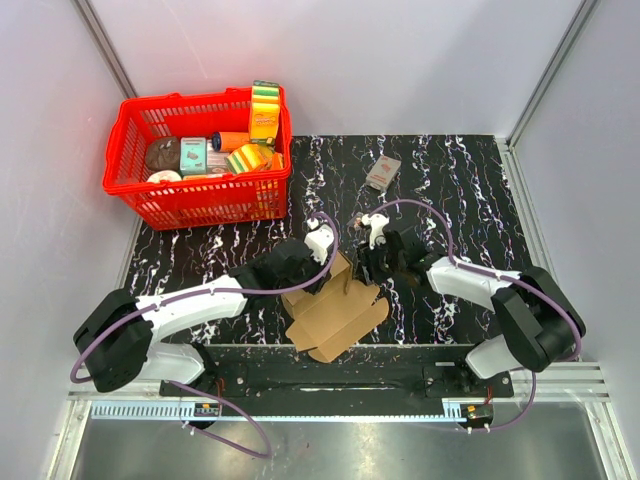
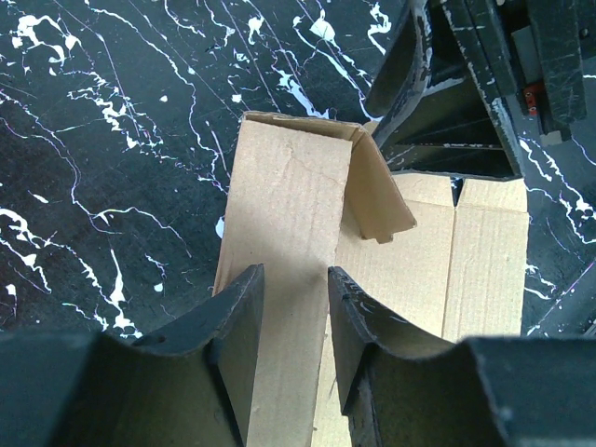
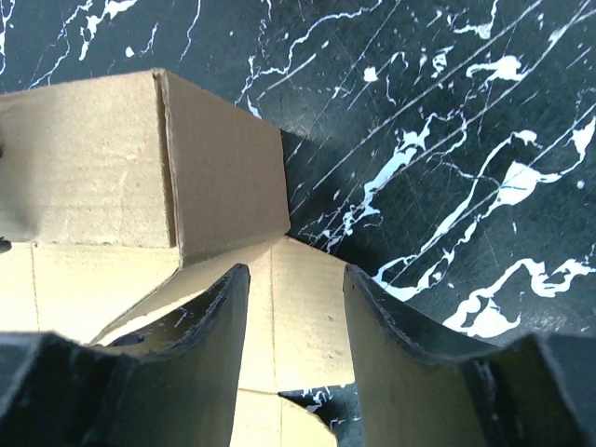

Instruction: Fold the paper box

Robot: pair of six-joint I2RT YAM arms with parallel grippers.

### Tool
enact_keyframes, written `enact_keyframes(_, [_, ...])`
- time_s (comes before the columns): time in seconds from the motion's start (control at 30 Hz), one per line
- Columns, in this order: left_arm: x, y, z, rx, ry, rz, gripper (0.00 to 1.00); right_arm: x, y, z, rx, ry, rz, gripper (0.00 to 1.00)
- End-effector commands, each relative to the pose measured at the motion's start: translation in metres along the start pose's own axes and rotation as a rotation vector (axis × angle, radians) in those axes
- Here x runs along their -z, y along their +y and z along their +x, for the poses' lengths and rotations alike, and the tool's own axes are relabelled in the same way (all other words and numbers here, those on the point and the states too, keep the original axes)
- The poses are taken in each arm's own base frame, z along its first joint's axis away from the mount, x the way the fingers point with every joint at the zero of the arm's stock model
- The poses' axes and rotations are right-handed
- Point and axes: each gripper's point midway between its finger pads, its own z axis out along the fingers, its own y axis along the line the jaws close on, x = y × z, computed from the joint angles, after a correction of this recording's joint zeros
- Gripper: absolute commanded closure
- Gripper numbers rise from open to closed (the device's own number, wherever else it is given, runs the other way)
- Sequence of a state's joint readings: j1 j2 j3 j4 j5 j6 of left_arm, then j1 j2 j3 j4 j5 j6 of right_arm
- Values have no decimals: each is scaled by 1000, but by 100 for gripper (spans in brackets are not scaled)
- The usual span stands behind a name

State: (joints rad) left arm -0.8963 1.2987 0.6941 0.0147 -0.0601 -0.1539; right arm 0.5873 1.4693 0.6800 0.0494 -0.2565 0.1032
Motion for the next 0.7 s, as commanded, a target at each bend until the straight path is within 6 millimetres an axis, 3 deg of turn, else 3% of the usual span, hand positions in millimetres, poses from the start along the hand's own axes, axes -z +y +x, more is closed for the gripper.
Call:
enact_keyframes(0.0, [0, 0, -9, -17, -12, -9, 62, 10, 15, -14, -22, -15, -43, 49])
enact_keyframes(0.17, [0, 0, -10, -17, -15, -8, 62, 17, 23, -10, -18, -12, -84, 48])
enact_keyframes(0.23, [0, -1, -12, -15, -16, -8, 62, 16, 24, -17, -8, -52, -94, 48])
enact_keyframes(0.67, [4, 0, -16, -23, -14, -12, 62, 2, 31, -24, 32, -100, -157, 47])
